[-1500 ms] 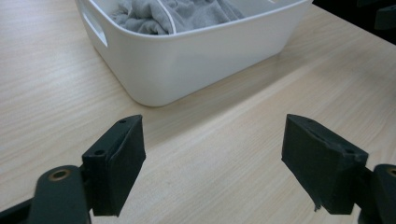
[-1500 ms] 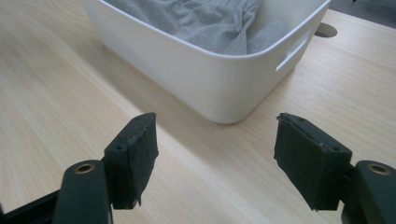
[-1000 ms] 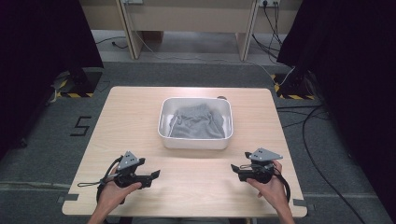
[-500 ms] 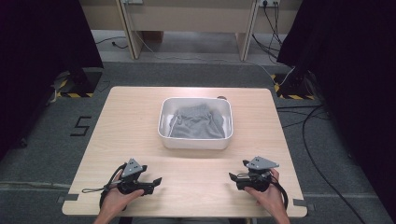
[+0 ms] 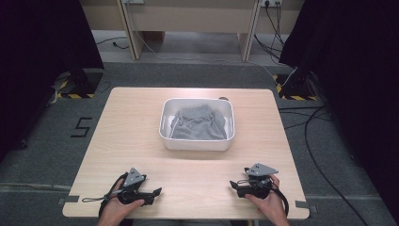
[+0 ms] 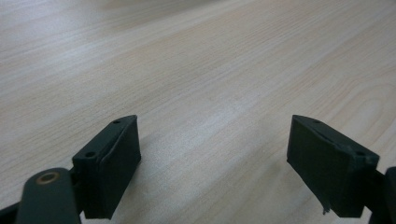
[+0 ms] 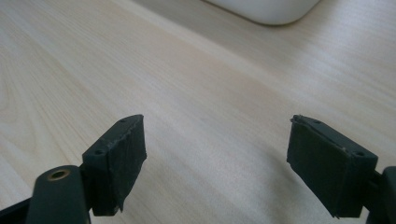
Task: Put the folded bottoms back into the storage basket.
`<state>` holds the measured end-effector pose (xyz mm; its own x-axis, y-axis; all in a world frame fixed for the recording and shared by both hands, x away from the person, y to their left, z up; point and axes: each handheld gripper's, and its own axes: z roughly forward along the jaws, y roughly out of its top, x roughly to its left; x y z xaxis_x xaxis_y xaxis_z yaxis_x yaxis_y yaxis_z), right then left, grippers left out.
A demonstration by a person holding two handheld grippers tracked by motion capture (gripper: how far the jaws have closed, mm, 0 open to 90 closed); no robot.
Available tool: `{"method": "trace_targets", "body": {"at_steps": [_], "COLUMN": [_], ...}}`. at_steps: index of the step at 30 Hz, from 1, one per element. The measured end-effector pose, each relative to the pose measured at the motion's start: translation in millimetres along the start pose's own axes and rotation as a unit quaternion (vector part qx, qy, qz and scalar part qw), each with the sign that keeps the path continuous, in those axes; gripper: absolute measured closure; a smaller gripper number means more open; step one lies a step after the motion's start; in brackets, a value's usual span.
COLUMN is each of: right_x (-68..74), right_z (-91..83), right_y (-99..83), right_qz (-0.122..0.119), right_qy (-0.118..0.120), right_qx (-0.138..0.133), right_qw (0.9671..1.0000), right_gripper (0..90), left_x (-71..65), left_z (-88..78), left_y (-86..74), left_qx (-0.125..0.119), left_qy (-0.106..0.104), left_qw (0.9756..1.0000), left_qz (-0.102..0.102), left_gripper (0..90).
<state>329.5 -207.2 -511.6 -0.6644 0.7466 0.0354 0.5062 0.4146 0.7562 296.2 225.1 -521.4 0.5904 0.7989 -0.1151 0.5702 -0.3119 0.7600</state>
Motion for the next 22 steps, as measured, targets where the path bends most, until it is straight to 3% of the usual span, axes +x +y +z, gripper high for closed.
{"method": "trace_targets", "body": {"at_steps": [6,10,15,22], "right_x": [0.2,3.2,4.3,4.3], "right_z": [2.0,3.3,4.4,4.8], "right_y": [-3.8,-3.6,-3.2,-3.0], "right_qz": [0.001,-0.012,-0.017,-0.015], "right_qy": [-0.007,-0.012,-0.015,-0.016], "right_qx": [0.018,0.025,0.029,0.03], "right_qw": [0.9998,0.9995,0.9993,0.9993], "right_gripper": [18.8,15.6,14.2,13.1], "left_x": [-0.6,-6.1,-12.3,-12.5], "left_z": [-0.1,1.1,4.8,4.8], "left_y": [-1.7,-2.4,-5.1,-5.2], "left_qx": [0.002,0.014,0.015,0.014], "left_qy": [0.011,0.026,0.025,0.025], "left_qw": [0.9999,0.9989,0.9989,0.9989], "left_qz": [0.012,0.036,0.038,0.037], "left_gripper": [15.7,12.7,0.3,0.0]}}
